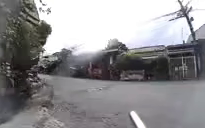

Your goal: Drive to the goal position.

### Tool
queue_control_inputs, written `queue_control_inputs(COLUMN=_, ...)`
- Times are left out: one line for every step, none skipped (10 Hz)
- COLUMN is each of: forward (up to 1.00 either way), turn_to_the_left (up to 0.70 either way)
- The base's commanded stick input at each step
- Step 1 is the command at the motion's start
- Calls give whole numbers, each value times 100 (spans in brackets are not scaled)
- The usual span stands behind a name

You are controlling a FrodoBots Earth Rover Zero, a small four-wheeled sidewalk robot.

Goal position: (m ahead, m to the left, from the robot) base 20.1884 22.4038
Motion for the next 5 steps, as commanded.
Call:
queue_control_inputs(forward=12, turn_to_the_left=0)
queue_control_inputs(forward=1, turn_to_the_left=0)
queue_control_inputs(forward=0, turn_to_the_left=0)
queue_control_inputs(forward=0, turn_to_the_left=0)
queue_control_inputs(forward=0, turn_to_the_left=0)
